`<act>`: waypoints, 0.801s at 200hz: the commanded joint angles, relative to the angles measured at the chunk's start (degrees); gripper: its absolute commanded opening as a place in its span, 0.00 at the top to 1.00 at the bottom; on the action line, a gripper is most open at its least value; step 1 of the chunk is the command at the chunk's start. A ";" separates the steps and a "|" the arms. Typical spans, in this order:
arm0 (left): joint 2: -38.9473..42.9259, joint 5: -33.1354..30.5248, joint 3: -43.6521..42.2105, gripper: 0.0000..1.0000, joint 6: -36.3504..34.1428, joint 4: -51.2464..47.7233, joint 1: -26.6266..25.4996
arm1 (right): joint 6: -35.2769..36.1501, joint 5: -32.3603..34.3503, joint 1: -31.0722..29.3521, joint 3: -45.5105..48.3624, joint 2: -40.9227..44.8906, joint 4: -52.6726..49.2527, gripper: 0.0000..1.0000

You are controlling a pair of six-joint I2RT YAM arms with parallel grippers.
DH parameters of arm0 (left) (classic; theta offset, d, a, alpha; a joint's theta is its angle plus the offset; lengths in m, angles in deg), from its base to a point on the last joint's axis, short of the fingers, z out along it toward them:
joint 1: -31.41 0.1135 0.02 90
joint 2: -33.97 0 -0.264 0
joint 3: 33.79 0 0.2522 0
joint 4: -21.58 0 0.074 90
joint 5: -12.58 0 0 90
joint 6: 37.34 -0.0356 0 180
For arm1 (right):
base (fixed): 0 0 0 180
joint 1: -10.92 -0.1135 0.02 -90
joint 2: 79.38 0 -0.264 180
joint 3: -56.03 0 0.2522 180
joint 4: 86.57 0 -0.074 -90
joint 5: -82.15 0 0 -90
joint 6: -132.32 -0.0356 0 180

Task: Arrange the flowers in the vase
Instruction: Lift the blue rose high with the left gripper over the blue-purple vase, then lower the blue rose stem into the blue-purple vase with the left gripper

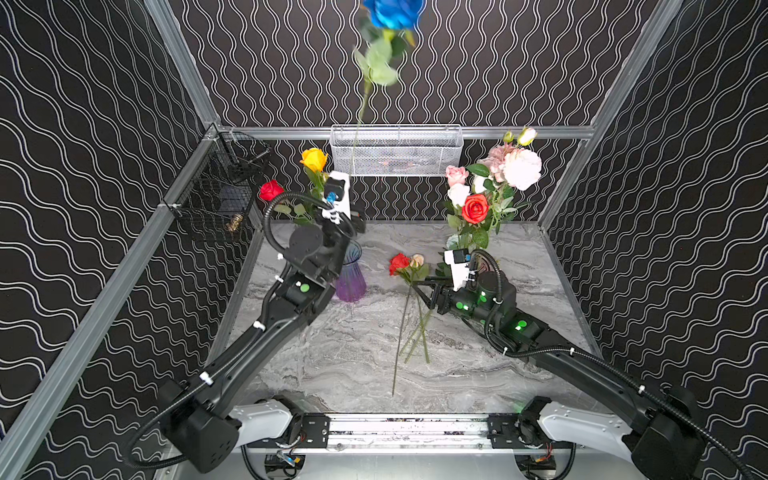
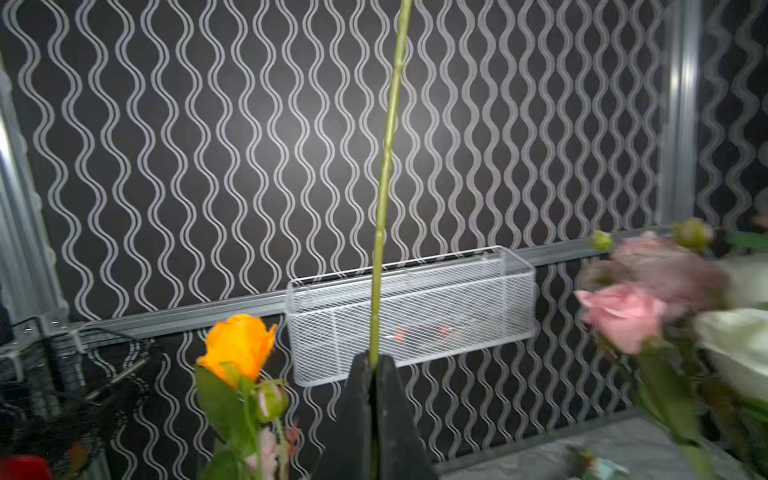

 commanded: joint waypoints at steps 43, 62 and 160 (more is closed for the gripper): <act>-5.50 8.69 -3.18 1.00 7.88 8.13 8.62 | 2.02 3.02 -0.04 1.92 2.39 0.17 0.38; -5.80 7.80 -6.65 1.00 9.08 9.90 8.68 | 1.92 3.06 -0.03 2.36 2.15 0.79 0.38; -1.30 2.89 -29.54 1.00 22.52 20.69 8.49 | 1.48 2.23 -0.08 3.59 1.76 1.31 0.38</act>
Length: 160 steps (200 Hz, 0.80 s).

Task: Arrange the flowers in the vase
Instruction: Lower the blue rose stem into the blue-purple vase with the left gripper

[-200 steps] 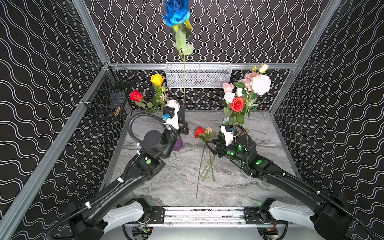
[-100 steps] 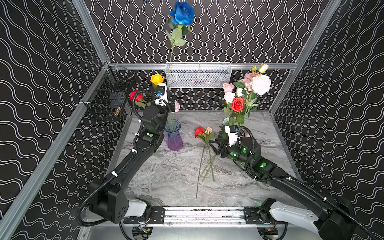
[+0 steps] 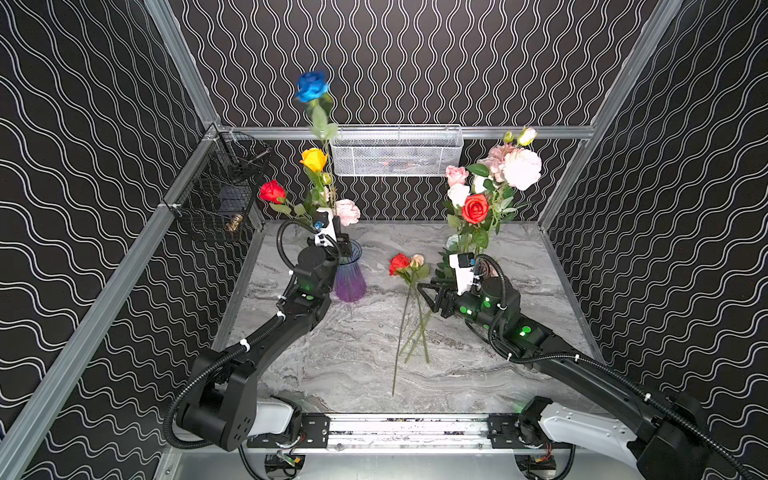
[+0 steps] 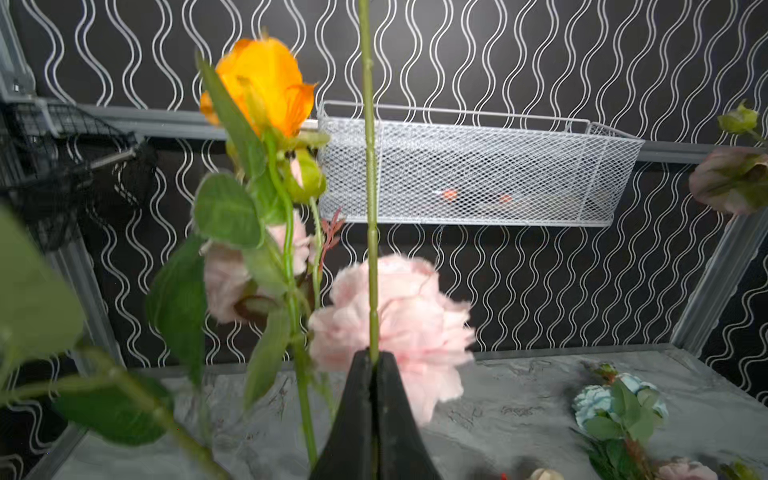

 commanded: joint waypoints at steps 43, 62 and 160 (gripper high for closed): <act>4.97 0.29 -7.42 0.96 7.33 -0.32 -0.91 | -0.78 -1.11 -0.08 0.86 -0.49 1.69 0.37; 6.55 0.86 -5.63 0.71 6.37 -7.54 -1.09 | -0.99 -0.59 -0.03 1.61 0.22 2.13 0.37; 9.42 -0.57 5.41 0.46 6.17 -37.90 -3.19 | -1.24 -0.48 -0.10 2.42 1.09 2.38 0.37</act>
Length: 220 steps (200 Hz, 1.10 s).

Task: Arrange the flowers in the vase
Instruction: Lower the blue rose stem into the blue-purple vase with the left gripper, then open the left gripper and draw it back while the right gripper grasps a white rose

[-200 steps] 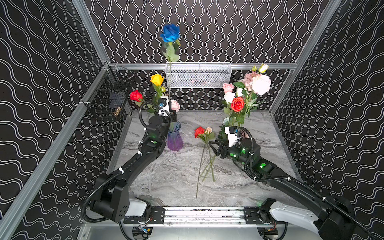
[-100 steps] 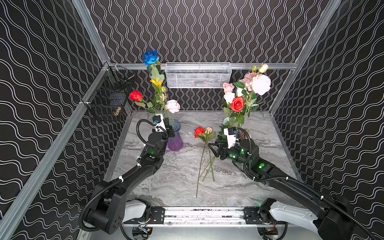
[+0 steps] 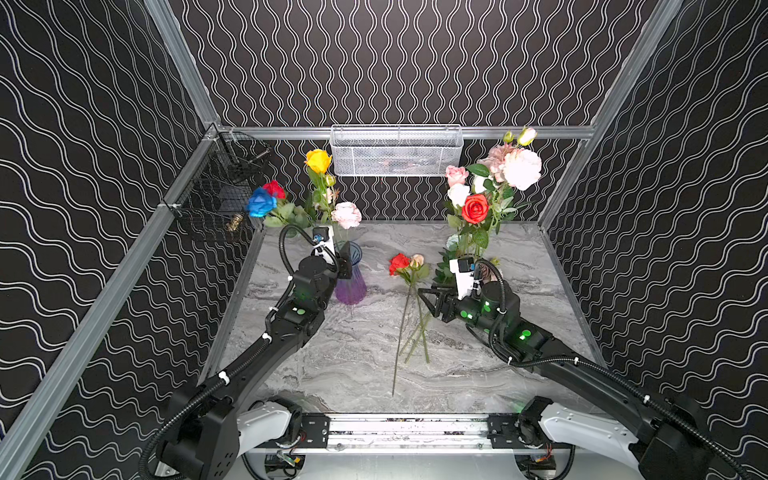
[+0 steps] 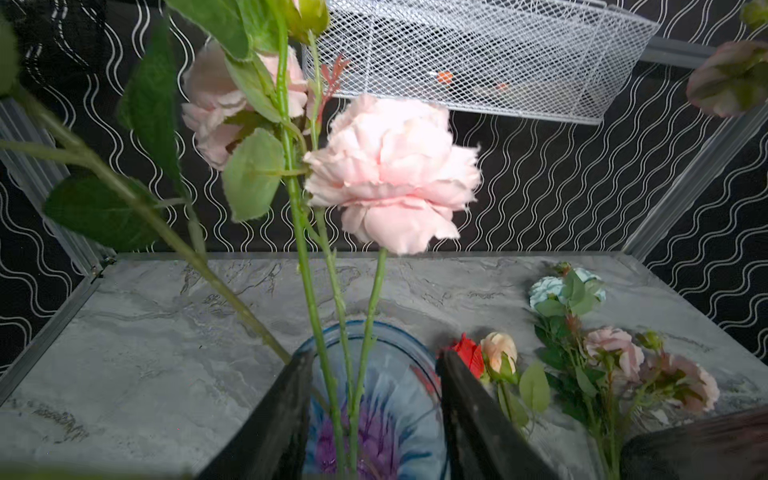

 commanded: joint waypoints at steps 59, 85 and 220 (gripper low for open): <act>-1.64 7.46 16.55 0.36 1.05 -29.22 -1.12 | -0.82 0.30 -0.10 -0.17 -0.65 2.06 0.36; -2.21 9.57 20.54 0.34 -1.64 -32.04 -3.43 | -0.57 1.10 -0.03 -1.03 -1.33 0.89 0.36; 3.52 19.69 20.89 0.37 -6.01 -34.85 -18.30 | -4.97 7.24 -0.19 -9.27 -18.32 -9.21 0.49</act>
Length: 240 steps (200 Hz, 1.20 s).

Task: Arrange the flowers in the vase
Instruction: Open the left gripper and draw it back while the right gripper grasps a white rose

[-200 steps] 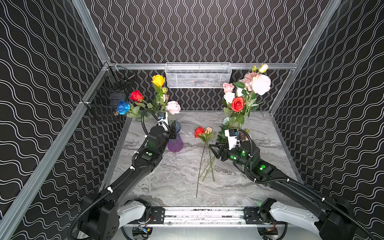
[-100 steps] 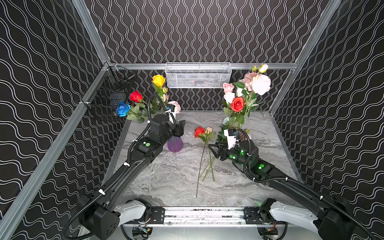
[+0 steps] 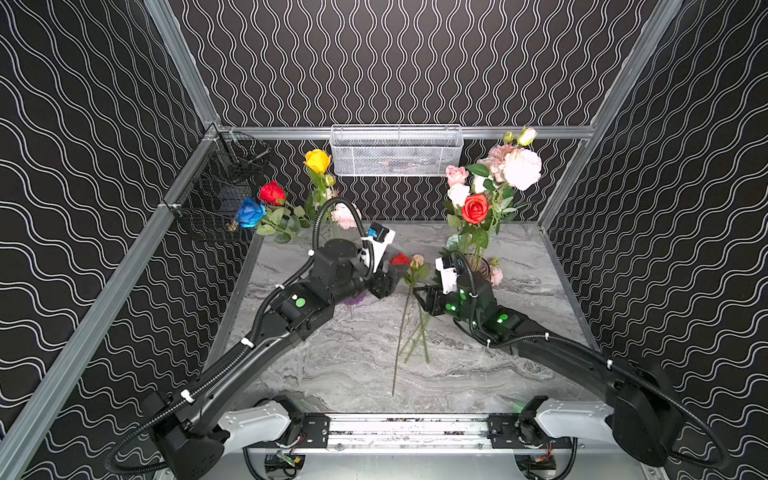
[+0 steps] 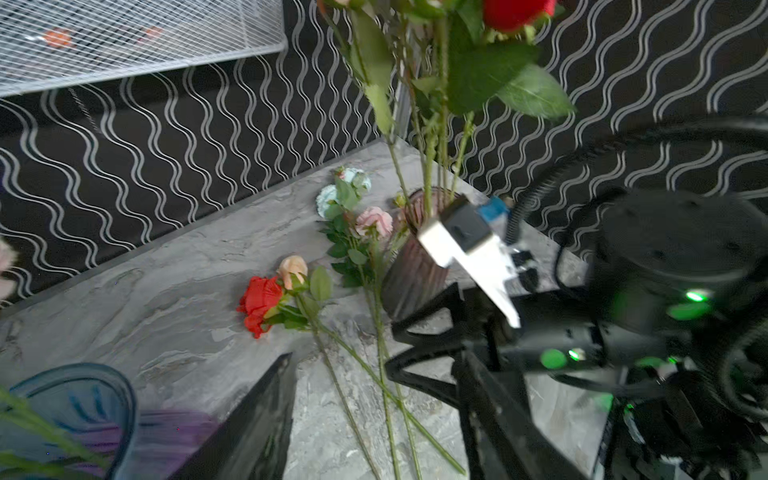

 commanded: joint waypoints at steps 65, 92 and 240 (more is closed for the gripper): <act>15.23 -4.61 -10.55 0.36 -1.25 5.11 -1.03 | -7.74 7.05 -2.55 -8.97 -18.67 -6.71 0.46; 21.37 -2.62 -13.77 0.35 -1.58 7.11 -0.98 | -10.06 8.71 -2.67 -12.87 -24.93 -7.60 0.47; 32.01 -1.77 -19.37 0.34 -1.97 8.45 -1.00 | -12.67 9.64 -2.49 -17.95 -33.79 -4.29 0.92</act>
